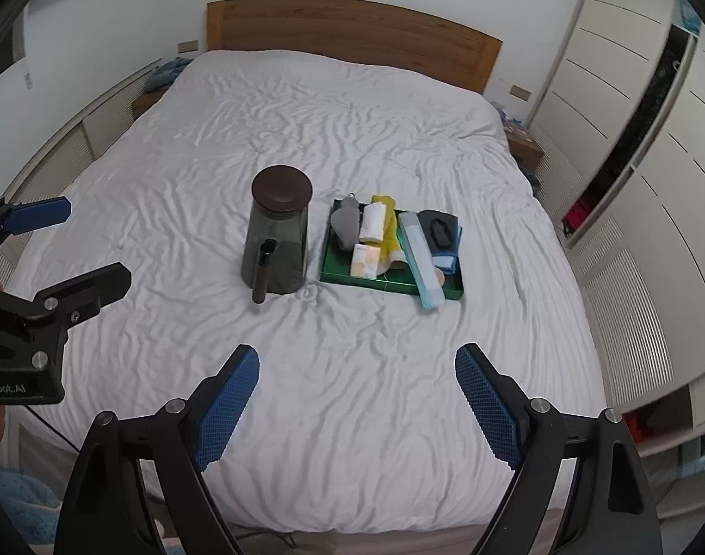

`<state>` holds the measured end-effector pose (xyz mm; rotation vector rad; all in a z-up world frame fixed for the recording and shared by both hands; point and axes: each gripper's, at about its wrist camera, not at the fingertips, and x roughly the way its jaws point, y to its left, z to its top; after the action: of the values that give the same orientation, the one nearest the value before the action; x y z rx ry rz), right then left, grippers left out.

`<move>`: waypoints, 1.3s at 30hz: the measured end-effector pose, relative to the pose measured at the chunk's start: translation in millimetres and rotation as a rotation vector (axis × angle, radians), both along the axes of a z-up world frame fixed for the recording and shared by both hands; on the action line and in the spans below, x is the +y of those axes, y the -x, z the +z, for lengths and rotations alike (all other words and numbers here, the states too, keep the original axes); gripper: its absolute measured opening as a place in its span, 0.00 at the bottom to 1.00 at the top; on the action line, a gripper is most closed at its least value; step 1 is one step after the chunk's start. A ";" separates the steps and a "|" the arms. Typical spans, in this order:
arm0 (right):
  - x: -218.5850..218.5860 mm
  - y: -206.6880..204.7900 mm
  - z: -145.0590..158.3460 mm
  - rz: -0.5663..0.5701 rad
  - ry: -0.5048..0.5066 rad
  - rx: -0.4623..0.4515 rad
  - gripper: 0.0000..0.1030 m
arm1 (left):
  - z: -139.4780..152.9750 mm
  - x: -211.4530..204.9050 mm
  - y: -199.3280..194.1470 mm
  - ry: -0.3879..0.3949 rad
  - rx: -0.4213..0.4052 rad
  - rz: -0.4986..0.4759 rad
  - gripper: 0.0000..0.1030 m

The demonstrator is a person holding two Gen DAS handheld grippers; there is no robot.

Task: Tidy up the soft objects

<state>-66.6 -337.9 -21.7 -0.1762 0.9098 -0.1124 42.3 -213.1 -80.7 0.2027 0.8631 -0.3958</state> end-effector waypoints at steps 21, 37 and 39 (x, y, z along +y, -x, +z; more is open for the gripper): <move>-6.1 -23.6 -8.5 0.057 -0.020 0.021 0.85 | -2.4 -5.0 -2.3 -0.024 0.024 0.022 0.95; -5.9 -30.3 -14.0 0.039 -0.030 0.032 0.85 | -5.6 -6.6 -8.9 -0.039 0.021 0.013 0.95; -5.9 -33.5 -15.4 0.042 -0.031 0.036 0.85 | -6.0 -5.6 -9.9 -0.043 0.017 0.014 0.95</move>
<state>-33.1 -343.8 -37.1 -0.1691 0.9430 -0.0568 52.2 -218.7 -86.7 0.2334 0.8901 -0.3668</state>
